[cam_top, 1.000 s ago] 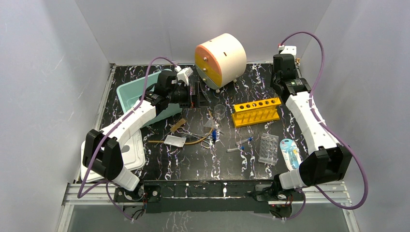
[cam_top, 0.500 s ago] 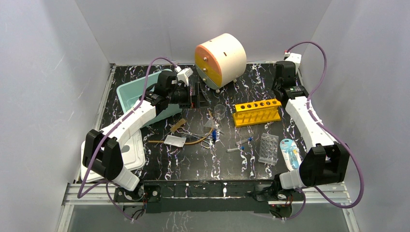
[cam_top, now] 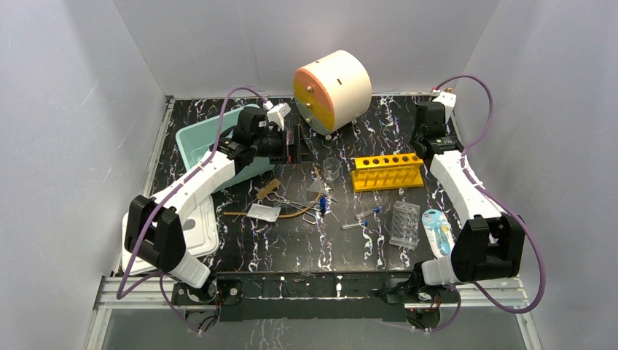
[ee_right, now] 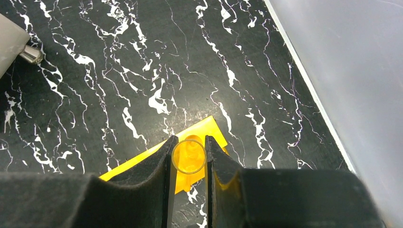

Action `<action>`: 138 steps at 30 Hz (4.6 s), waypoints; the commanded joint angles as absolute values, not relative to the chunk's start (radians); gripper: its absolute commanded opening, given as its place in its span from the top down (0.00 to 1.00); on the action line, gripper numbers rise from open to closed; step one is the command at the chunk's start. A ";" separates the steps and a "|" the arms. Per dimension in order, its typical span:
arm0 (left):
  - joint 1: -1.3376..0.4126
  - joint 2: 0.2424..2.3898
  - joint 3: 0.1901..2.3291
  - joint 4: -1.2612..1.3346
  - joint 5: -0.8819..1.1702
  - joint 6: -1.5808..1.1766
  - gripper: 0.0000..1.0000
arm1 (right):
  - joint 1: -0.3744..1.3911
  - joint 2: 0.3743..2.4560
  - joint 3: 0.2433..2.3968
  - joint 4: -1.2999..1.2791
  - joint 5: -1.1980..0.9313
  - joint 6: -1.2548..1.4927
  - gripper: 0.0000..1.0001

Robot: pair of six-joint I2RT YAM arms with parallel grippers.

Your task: Organize the chemistry lab equipment

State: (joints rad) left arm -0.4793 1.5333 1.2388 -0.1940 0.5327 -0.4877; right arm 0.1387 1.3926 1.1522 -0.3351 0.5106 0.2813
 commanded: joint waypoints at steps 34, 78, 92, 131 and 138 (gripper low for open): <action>-0.474 1.496 1.318 -0.244 0.504 -0.450 0.02 | 0.110 1.476 0.981 0.170 0.579 0.256 0.73; -0.473 1.247 1.112 -0.298 0.164 -0.549 0.02 | 0.470 1.253 1.327 -0.887 0.115 0.459 0.25; -0.472 1.223 1.043 -0.280 0.211 -0.609 0.02 | 0.631 1.241 0.956 -0.834 0.419 0.946 0.49; -0.472 1.274 1.067 -0.279 0.159 -0.559 0.02 | 0.262 1.347 0.750 -0.765 0.419 0.786 0.27; -0.472 1.281 1.083 -0.285 0.161 -0.552 0.02 | 0.238 1.334 0.791 -0.729 0.454 0.693 0.42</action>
State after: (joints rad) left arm -0.4789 1.2877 1.0389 -0.2855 0.1703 -0.5713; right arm 0.2455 1.3510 0.7307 -0.7612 0.3950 0.7593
